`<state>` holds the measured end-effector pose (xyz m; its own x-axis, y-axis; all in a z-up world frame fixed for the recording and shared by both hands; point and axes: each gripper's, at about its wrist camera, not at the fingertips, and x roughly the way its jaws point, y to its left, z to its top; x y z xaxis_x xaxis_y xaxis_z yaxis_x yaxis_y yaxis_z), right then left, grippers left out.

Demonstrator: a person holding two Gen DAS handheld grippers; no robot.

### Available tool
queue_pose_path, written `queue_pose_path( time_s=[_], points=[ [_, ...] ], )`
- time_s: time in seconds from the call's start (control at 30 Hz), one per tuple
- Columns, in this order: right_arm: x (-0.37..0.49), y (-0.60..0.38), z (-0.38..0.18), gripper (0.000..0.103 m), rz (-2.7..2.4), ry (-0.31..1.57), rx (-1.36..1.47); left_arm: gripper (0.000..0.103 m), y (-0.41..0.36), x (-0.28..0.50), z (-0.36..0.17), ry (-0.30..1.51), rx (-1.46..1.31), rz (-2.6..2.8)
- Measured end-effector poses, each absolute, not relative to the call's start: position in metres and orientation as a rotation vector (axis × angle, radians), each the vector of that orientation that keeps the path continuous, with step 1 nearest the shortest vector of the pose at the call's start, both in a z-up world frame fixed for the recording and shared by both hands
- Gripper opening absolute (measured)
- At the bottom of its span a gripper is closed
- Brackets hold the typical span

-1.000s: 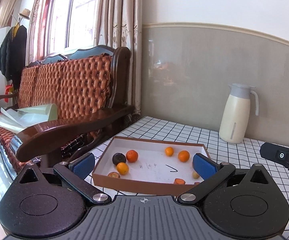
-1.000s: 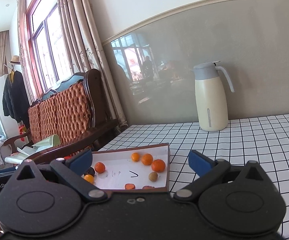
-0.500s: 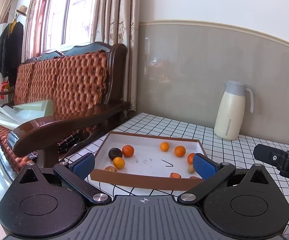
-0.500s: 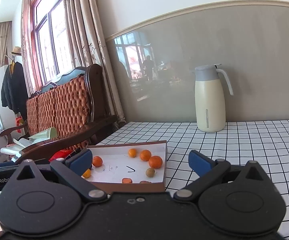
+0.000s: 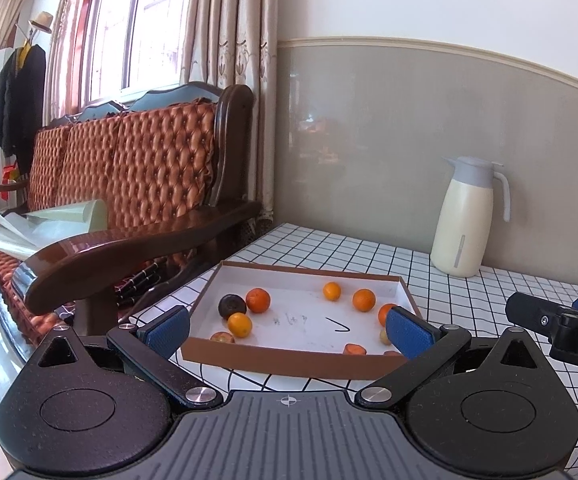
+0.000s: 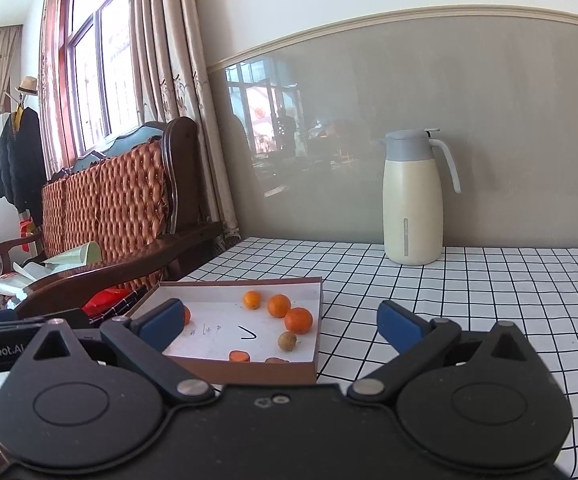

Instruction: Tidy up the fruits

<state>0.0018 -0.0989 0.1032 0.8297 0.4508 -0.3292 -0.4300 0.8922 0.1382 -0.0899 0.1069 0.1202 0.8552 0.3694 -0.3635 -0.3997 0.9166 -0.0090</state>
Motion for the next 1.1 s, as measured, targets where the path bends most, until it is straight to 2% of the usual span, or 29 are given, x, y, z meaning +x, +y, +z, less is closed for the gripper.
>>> queue_pose_path(
  time_s=[1.1],
  points=[
    [0.003,-0.091,0.099,0.097,0.471,0.374,0.026,0.103,0.11,-0.088,0.104,0.341,-0.115,0.369]
  ],
)
